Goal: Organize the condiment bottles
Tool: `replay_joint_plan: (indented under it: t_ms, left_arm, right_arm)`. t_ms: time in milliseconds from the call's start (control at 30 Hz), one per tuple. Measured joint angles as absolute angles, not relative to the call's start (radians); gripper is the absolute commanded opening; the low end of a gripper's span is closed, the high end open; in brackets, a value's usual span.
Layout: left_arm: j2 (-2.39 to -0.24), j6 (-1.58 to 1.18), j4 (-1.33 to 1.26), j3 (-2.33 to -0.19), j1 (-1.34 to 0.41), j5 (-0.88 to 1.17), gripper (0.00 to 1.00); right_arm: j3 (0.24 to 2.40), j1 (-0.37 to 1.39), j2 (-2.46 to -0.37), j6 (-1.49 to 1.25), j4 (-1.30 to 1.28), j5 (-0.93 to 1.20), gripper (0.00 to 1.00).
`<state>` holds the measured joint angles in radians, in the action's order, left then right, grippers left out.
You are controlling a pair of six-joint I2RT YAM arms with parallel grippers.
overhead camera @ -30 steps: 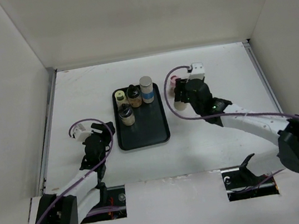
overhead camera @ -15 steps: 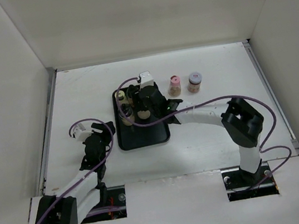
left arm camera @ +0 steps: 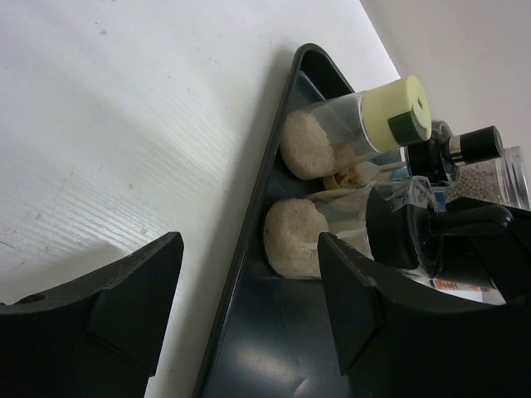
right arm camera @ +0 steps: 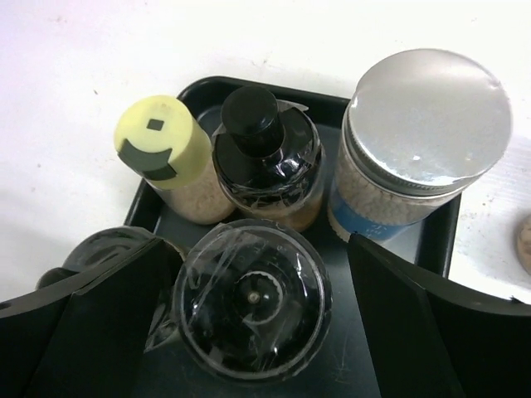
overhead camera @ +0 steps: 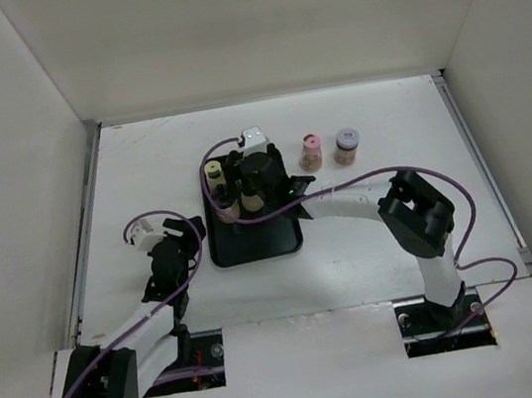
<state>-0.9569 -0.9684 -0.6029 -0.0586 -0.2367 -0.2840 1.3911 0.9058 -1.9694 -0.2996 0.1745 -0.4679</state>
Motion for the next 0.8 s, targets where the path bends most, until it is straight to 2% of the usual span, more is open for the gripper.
replay_joint_plan:
  t_ms: [133,233,300,333,400,433,467,533,633,667,800]
  left_arm:
    - [-0.961,-0.968,-0.603,-0.059,-0.237,-0.284,0.65]
    - [-0.963,-0.968,-0.603,-0.059,-0.236,-0.284,0.65]
    - [-0.963,-0.968,-0.603,-0.059,-0.236,-0.283,0.65]
    - [-0.963,-0.968,-0.603,-0.059,-0.236,-0.284,0.65]
    - [-0.964,-0.968,-0.603,-0.059,-0.236,-0.283,0.65]
    - [-0.966,-0.968,-0.603,-0.059,-0.236,-0.283,0.65]
    - [-0.97,-0.968,-0.603,-0.059,-0.236,-0.282,0.65]
    - [-0.979,-0.968,-0.603,-0.059,-0.237,-0.28,0.65]
    - [-1.001,-0.968,-0.609,-0.059,-0.237,-0.278,0.66]
    - [-1.007,-0.968,-0.61,-0.059,-0.237,-0.275,0.66]
    - [-1.018,-0.968,-0.616,-0.059,-0.237,-0.269,0.66]
  right_arm:
    - [1.331,0.908,-1.888,-0.298,0.18,-0.468,0.99]
    - [1.239,0.899,-1.754,-0.299,0.188,-0.467,0.94]
    - [1.174,0.876,-1.652,-0.301,0.205,-0.463,0.82]
    - [1.147,0.857,-1.61,-0.303,0.215,-0.464,0.74]
    - [1.09,0.791,-1.532,-0.316,0.238,-0.462,0.51]
    - [1.065,0.75,-1.505,-0.323,0.246,-0.463,0.47]
    - [1.049,0.71,-1.49,-0.329,0.251,-0.464,0.46]
    - [1.027,0.629,-1.485,-0.34,0.253,-0.464,0.53]
    - [1.024,0.541,-1.525,-0.339,0.247,-0.451,0.79]
    - [1.028,0.527,-1.549,-0.331,0.246,-0.439,0.82]
    - [1.067,0.518,-1.658,-0.279,0.229,-0.387,0.82]
